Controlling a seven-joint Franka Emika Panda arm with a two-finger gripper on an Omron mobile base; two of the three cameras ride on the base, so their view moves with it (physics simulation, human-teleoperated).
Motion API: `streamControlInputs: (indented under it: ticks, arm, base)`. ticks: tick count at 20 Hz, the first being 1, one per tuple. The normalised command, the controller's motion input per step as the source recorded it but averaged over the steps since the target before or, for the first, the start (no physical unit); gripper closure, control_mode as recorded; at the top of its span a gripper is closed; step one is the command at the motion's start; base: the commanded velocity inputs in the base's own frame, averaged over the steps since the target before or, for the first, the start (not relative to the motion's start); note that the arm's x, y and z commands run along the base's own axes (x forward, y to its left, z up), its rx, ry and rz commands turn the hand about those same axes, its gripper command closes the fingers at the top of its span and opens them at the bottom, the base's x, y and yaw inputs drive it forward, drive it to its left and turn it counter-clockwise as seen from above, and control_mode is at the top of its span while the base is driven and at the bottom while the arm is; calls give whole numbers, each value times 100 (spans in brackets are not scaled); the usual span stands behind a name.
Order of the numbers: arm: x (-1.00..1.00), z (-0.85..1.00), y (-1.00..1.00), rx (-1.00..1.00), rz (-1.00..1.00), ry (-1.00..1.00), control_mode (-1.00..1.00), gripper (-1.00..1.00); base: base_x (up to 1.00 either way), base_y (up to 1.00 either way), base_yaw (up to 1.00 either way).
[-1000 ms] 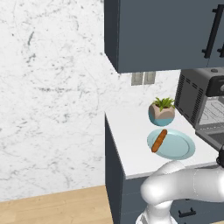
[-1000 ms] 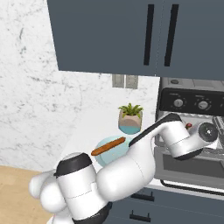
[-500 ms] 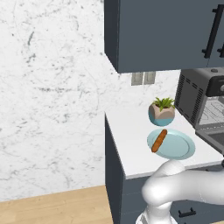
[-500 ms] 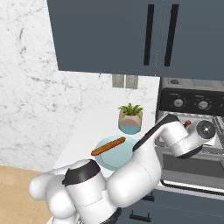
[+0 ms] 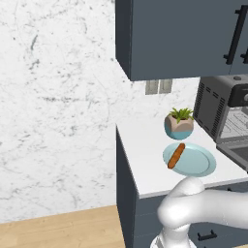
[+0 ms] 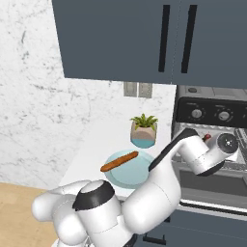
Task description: Pick up the kebab skewer and baguette bread, and place them inside the toaster oven. Close the toaster oven door and start by setting the timer.
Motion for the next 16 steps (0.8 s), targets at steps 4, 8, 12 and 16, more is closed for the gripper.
streamControlInputs:
  ticks: [4, 8, 12, 16]
  arm:
    - [0, -5, 0, 0, 0, 0, -100, -100]
    - [-16, 1, -3, -3, 0, 0, -100, -100]
    - [-25, 44, 0, -1, 0, -1, -100, -100]
    - [-100, 94, 7, 0, -1, -9, -100, -100]
  base:
    - [0, 0, 0]
    - [0, 0, 0]
    - [0, 0, 0]
    - [0, 0, 0]
